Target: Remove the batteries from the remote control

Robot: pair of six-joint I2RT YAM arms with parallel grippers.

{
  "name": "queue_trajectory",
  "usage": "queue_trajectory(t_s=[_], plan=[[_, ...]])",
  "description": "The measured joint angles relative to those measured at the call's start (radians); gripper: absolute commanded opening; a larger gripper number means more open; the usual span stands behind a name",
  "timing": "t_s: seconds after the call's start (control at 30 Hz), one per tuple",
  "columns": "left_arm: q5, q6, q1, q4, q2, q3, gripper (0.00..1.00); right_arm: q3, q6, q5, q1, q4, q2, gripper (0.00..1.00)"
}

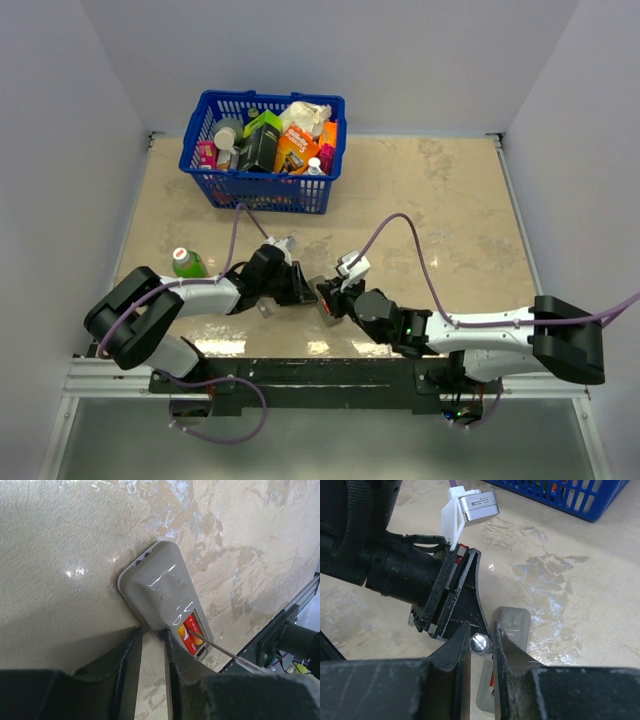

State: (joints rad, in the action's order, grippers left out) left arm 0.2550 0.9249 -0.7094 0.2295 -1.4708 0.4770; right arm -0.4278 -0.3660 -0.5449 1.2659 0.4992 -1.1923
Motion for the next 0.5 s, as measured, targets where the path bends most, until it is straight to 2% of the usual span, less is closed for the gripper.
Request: queue_trajectory(t_s=[0.13, 0.27, 0.5], plan=[[0.003, 0.0, 0.0, 0.003, 0.0, -0.001, 0.29, -0.037, 0.005, -0.067, 0.036, -0.016, -0.05, 0.0], [0.008, 0.0, 0.0, 0.009, -0.005, -0.001, 0.29, -0.027, -0.029, -0.07, 0.024, 0.014, -0.061, 0.0], [0.022, 0.004, 0.001, 0.018, -0.008, -0.001, 0.29, 0.089, -0.171, 0.076, -0.165, 0.132, 0.003, 0.0]])
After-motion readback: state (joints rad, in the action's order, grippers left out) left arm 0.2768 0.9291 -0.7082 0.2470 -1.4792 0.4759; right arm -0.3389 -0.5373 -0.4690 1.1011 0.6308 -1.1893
